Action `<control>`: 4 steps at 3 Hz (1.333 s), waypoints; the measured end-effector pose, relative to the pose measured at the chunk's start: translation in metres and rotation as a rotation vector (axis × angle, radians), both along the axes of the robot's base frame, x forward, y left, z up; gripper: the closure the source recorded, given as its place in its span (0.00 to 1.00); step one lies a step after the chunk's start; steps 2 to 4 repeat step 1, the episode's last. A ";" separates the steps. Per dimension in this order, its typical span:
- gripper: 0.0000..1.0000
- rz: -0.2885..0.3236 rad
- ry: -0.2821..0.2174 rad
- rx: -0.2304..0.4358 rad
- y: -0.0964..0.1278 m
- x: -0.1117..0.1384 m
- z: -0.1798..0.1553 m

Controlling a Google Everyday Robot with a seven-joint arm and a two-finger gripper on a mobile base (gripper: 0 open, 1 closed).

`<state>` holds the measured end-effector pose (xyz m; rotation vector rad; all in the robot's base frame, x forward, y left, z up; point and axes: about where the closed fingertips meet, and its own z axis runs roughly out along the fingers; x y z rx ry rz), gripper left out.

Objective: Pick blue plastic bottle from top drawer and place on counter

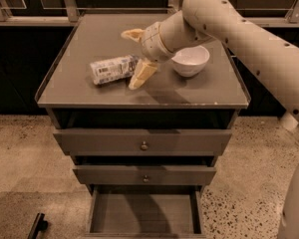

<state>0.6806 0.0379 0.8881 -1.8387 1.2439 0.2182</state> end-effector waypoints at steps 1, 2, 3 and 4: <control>0.00 0.000 0.000 0.000 0.000 0.000 0.000; 0.00 0.000 0.000 0.000 0.000 0.000 0.000; 0.00 0.000 0.000 0.000 0.000 0.000 0.000; 0.00 0.000 0.000 0.000 0.000 0.000 0.000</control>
Offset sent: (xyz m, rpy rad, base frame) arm 0.0000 0.0000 0.0000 0.0000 0.0000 0.0000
